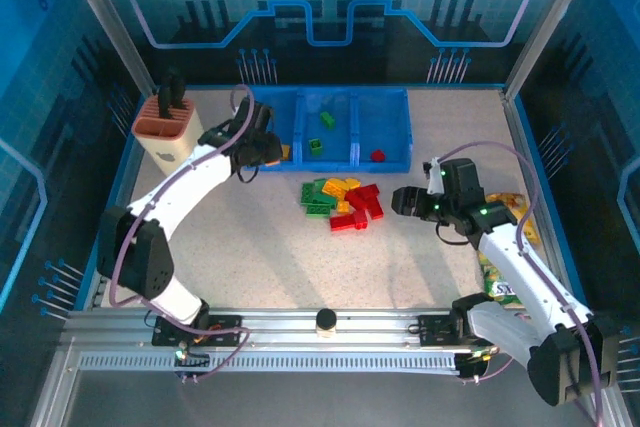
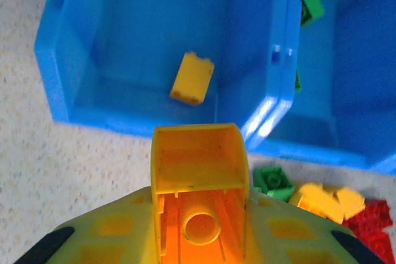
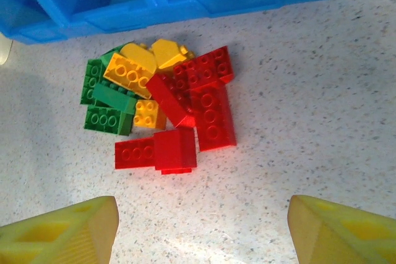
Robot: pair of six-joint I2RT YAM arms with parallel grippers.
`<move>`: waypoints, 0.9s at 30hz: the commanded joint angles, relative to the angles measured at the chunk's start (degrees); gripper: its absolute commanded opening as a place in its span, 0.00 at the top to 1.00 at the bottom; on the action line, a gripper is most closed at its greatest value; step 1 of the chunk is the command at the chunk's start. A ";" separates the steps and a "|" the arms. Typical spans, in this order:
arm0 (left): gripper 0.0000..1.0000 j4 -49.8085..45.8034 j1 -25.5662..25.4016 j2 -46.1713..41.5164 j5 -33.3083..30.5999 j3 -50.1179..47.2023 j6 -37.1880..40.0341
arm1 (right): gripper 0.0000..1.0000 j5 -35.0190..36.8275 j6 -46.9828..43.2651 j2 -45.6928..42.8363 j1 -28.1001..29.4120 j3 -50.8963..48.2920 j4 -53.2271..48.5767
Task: Sort the legos into containers by color
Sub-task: Place the lego in the container.
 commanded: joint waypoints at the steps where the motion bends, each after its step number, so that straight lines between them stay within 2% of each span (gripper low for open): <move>1: 0.72 -1.23 2.32 4.99 1.70 5.66 3.67 | 0.27 0.02 1.03 -0.61 2.58 -0.44 -0.43; 11: 0.72 -5.58 6.00 19.04 1.73 18.61 7.94 | 0.26 1.52 2.28 -1.91 5.51 -2.20 -0.79; 16: 0.71 -5.14 6.67 21.95 2.06 19.90 8.96 | 0.26 1.96 2.45 -1.92 6.16 -1.54 -1.10; 17: 0.68 -5.36 6.80 22.24 2.40 20.23 8.98 | 0.26 2.08 2.49 -1.78 6.26 -1.26 -1.18; 20: 0.53 -5.96 6.85 21.29 2.91 20.48 9.07 | 0.25 2.72 2.27 -1.32 7.00 -0.45 -1.67; 24: 0.37 -3.97 6.81 15.42 4.40 17.38 8.81 | 0.23 3.59 2.01 -0.68 7.92 -0.14 -2.02; 27: 0.36 -2.69 6.81 9.54 4.43 13.62 8.52 | 0.22 3.94 2.01 -0.03 8.86 0.07 -1.93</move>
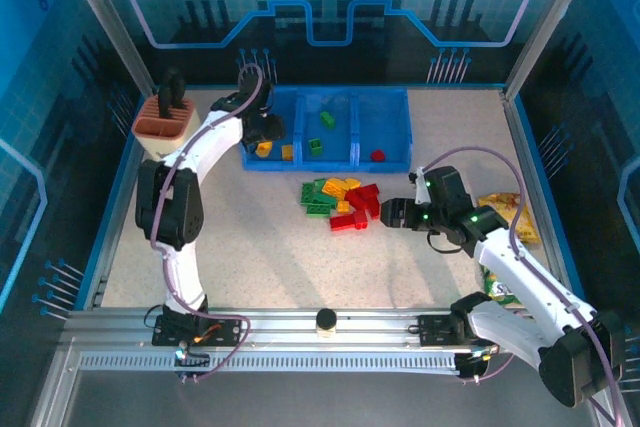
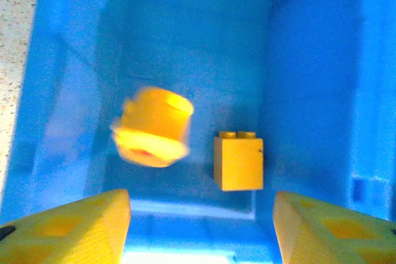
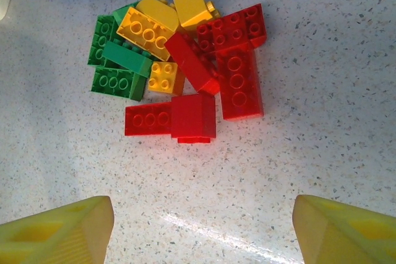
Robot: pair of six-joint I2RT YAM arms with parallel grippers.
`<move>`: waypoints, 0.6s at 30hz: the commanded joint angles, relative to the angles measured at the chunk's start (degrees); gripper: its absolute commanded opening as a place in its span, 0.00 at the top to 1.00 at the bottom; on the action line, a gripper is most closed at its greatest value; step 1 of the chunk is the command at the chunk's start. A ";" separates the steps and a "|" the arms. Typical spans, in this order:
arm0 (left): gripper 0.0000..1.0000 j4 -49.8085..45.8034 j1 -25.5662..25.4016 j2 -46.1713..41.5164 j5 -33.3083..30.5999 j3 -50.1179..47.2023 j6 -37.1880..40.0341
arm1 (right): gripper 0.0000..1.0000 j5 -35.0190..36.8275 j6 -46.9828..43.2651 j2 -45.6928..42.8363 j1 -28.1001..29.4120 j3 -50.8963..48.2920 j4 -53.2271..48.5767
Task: Sort the legos into containers by color
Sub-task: Place the lego in the container.
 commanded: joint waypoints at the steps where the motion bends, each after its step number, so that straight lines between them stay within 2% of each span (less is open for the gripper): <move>1: 0.36 1.59 0.51 -10.13 1.52 -3.87 0.18 | 0.23 1.09 0.08 0.91 1.74 1.84 -1.19; 10: 0.37 8.89 0.29 -31.97 5.52 -25.80 -4.42 | 0.21 3.69 -1.67 8.59 8.47 5.24 -0.83; 18: 0.38 8.83 -0.90 -46.17 7.02 -39.80 -7.10 | 0.24 6.51 -0.89 19.97 13.64 8.67 -0.02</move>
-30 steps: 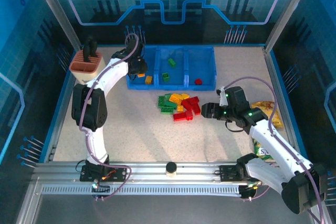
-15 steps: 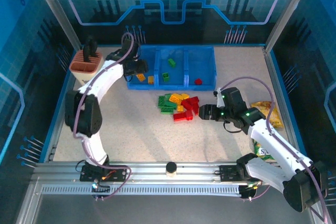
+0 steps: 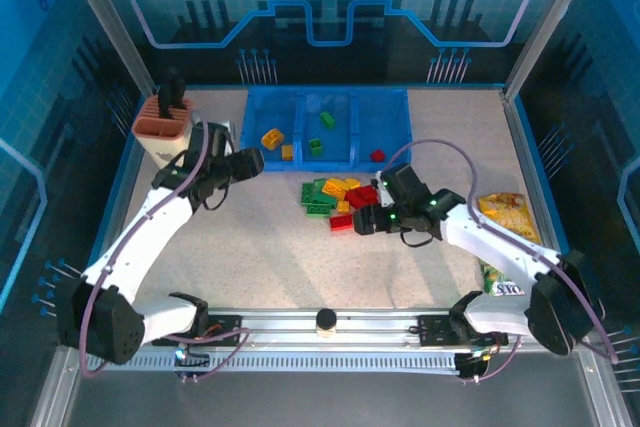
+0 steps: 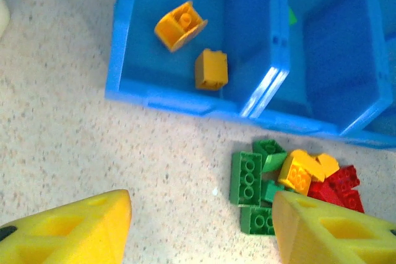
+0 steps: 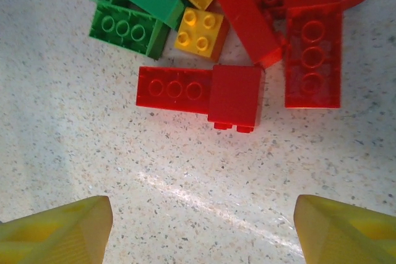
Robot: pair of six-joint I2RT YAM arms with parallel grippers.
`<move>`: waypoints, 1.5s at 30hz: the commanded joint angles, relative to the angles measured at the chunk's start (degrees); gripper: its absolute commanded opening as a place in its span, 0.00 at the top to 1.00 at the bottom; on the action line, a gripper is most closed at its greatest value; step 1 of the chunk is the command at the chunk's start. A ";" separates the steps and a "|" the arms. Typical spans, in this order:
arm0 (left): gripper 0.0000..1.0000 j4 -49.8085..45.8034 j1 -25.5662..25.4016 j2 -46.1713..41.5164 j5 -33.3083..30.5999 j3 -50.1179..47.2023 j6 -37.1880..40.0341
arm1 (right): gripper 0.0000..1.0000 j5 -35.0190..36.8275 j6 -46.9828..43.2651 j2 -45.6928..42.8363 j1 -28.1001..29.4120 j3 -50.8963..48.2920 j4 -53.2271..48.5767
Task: Sort the legos into containers by color
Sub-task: Place the lego in the container, then pick up the lego from the center of the table.
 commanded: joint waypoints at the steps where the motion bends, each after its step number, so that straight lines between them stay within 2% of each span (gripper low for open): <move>1: 0.38 0.05 -0.95 -5.11 1.41 -4.20 -2.18 | 0.25 3.44 0.42 4.15 1.56 3.32 -0.78; 6: 0.38 -1.42 -2.94 -10.11 1.23 -10.70 -3.55 | 0.31 8.71 1.25 9.98 1.77 5.39 -1.58; 10: 0.38 -3.22 -4.29 -13.81 0.59 -14.02 -4.56 | 0.36 7.76 0.89 14.38 1.77 6.59 -0.29; 17: 0.38 -4.18 -6.12 -19.49 0.86 -18.18 -6.11 | 0.38 6.48 1.74 19.64 1.82 7.13 3.45; 26: 0.38 -6.40 -6.43 -22.55 0.31 -19.63 -6.88 | 0.43 7.50 2.50 23.88 1.69 9.16 4.49; 30: 0.39 -6.49 -6.52 -22.96 0.25 -19.90 -7.07 | 0.50 8.74 2.62 23.67 1.58 9.22 4.32; 35: 0.39 -6.20 -6.61 -22.51 0.08 -19.75 -7.07 | 0.67 9.28 2.73 23.24 1.32 8.61 3.72; 39: 0.39 -5.79 -6.70 -22.02 0.12 -19.42 -7.07 | 0.72 9.51 2.91 20.35 1.32 7.51 3.15; 45: 0.40 -5.52 -8.00 -21.04 -0.48 -19.14 -7.06 | 0.73 11.25 2.12 11.82 0.83 8.25 -0.25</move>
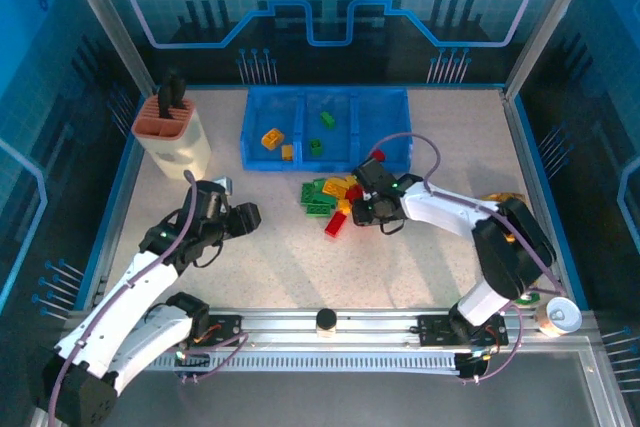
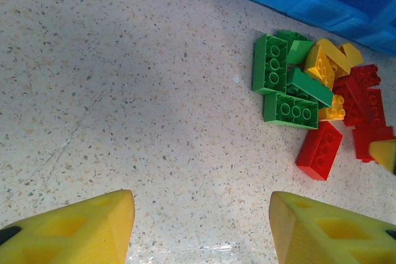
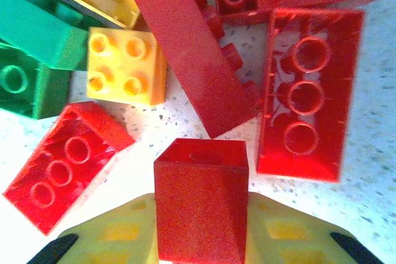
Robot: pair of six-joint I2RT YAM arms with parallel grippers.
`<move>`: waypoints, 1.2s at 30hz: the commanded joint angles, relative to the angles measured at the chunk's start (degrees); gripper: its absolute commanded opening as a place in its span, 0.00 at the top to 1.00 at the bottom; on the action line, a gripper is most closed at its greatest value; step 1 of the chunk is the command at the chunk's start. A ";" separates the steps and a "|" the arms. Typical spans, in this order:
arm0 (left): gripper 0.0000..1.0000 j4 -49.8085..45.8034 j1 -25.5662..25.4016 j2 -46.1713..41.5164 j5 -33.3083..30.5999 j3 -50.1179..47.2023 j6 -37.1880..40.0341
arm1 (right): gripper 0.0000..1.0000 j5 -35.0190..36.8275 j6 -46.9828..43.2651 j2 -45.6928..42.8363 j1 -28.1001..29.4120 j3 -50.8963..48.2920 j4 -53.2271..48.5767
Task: Sort the legos into containers by color
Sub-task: Pick up the lego from the center of the table, then place the lego in the container.
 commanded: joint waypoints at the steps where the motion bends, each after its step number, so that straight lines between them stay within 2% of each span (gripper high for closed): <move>1: 0.40 -0.30 -1.33 0.47 -0.93 0.45 -1.14 | 0.73 2.05 -0.78 -6.63 -1.20 1.39 -3.30; 5: 0.40 0.09 -3.32 1.52 -1.87 0.58 -1.58 | 0.72 0.41 -3.64 -9.63 -6.17 5.49 -5.19; 12: 0.40 0.74 -7.20 1.98 -3.59 0.39 -2.46 | 0.71 -2.15 -8.05 -6.11 -13.92 14.46 -7.53; 16: 0.40 2.22 -9.93 2.78 -3.52 -0.81 -4.50 | 0.71 -6.20 -9.10 0.82 -18.75 20.50 -7.76; 19: 0.41 2.79 -12.55 3.59 -4.57 -1.13 -5.85 | 0.71 -6.71 -10.38 7.67 -20.27 26.45 -9.13; 25: 0.41 3.00 -16.19 4.25 -6.43 -1.39 -7.36 | 0.71 -6.33 -12.28 20.15 -20.80 38.70 -14.00; 31: 0.41 3.16 -17.71 4.87 -7.18 -1.35 -8.08 | 0.68 -4.64 -13.35 28.18 -20.65 46.61 -16.79; 33: 0.41 3.35 -17.98 5.39 -7.25 -1.07 -8.09 | 0.64 -3.76 -13.62 29.53 -20.48 48.20 -17.84; 35: 0.41 3.59 -18.33 5.93 -7.36 -0.72 -8.02 | 0.47 -3.99 -14.09 29.16 -20.05 48.71 -17.93; 36: 0.41 3.82 -18.43 6.26 -7.36 -0.54 -7.96 | 0.43 -3.84 -14.07 28.05 -19.86 48.09 -17.17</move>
